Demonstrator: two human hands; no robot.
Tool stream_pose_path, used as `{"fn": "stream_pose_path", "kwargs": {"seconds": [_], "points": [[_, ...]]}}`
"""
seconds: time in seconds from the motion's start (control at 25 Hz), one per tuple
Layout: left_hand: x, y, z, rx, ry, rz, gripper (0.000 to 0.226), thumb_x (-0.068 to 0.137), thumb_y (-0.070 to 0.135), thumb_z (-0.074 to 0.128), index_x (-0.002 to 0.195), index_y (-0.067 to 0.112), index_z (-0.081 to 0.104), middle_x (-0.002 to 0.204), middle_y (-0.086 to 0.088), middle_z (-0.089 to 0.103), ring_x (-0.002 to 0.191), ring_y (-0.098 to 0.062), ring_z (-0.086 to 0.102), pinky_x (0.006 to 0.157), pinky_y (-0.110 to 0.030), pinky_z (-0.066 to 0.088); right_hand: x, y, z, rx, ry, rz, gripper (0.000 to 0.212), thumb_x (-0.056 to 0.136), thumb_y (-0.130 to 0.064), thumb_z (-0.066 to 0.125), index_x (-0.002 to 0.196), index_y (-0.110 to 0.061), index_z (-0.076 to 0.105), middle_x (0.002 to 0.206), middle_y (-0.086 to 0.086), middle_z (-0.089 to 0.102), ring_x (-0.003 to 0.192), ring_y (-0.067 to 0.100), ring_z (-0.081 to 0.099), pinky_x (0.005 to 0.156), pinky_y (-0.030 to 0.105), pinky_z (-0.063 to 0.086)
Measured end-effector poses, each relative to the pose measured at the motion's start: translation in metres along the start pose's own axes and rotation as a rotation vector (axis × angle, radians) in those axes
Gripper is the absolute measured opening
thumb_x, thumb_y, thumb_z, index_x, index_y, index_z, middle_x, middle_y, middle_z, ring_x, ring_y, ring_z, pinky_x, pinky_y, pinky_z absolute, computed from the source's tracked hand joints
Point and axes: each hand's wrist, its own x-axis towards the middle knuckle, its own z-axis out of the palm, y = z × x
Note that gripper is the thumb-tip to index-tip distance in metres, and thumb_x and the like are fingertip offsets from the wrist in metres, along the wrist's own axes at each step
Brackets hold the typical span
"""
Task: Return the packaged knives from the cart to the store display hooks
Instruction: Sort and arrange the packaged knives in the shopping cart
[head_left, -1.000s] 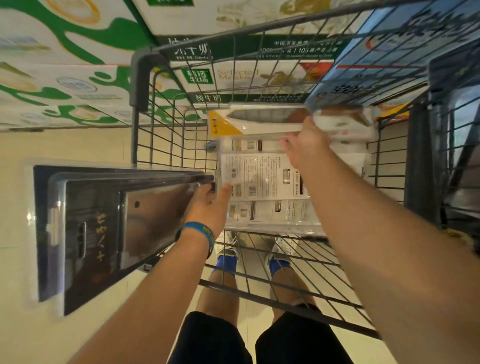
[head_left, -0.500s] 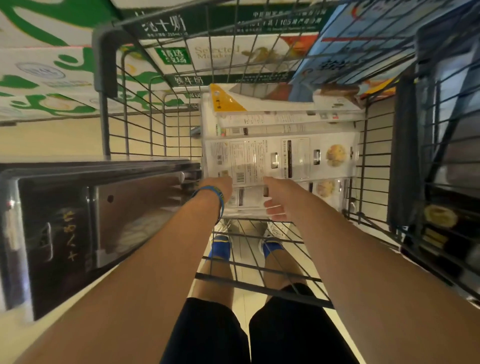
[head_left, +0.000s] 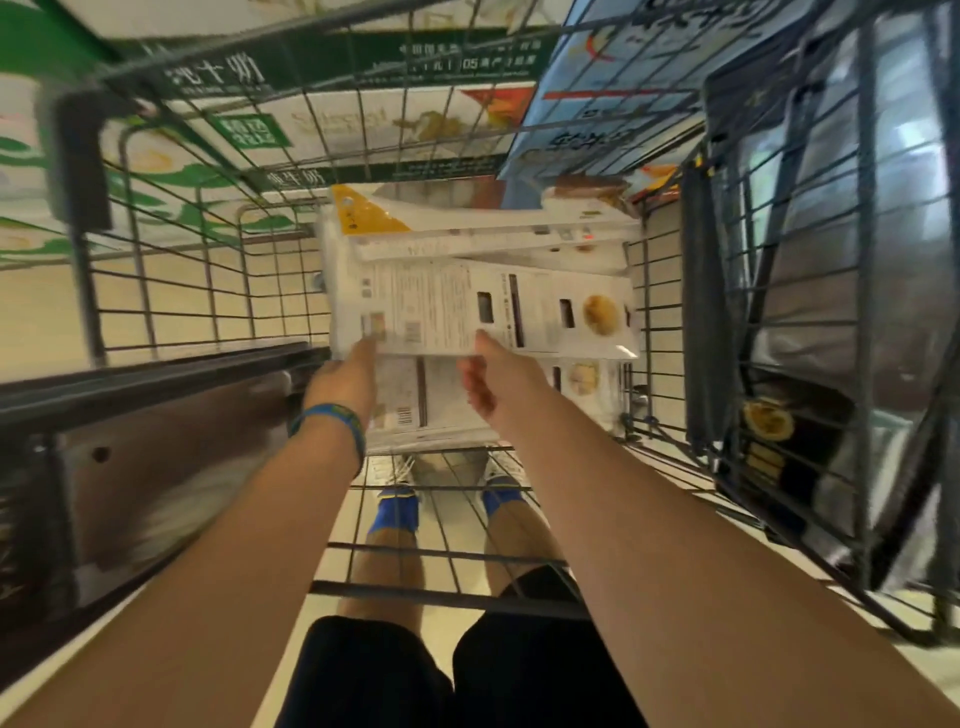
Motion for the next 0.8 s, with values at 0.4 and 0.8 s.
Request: {"fn": "stream_pose_path", "kwargs": {"seconds": [0.4, 0.8], "points": [[-0.017, 0.012, 0.001, -0.600, -0.145, 0.301, 0.062, 0.086, 0.075, 0.035, 0.139, 0.041, 0.038, 0.127, 0.014, 0.051, 0.125, -0.015, 0.054, 0.102, -0.042, 0.046, -0.052, -0.033, 0.000, -0.065, 0.068, -0.158, 0.027, 0.098, -0.028, 0.056, 0.073, -0.021, 0.061, 0.041, -0.011, 0.049, 0.036, 0.002, 0.052, 0.043, 0.018, 0.036], [-0.038, 0.033, -0.023, -0.513, -0.232, 0.551, 0.064, 0.060, 0.061, 0.062, 0.111, 0.023, 0.056, 0.126, -0.004, 0.066, 0.122, -0.019, 0.060, 0.093, -0.032, 0.050, -0.104, -0.057, -0.028, 0.106, -0.109, -0.061, 0.033, 0.090, -0.029, 0.065, 0.059, -0.024, 0.057, 0.038, -0.010, 0.036, 0.034, 0.002, 0.045, 0.038, 0.010, 0.030]]}}
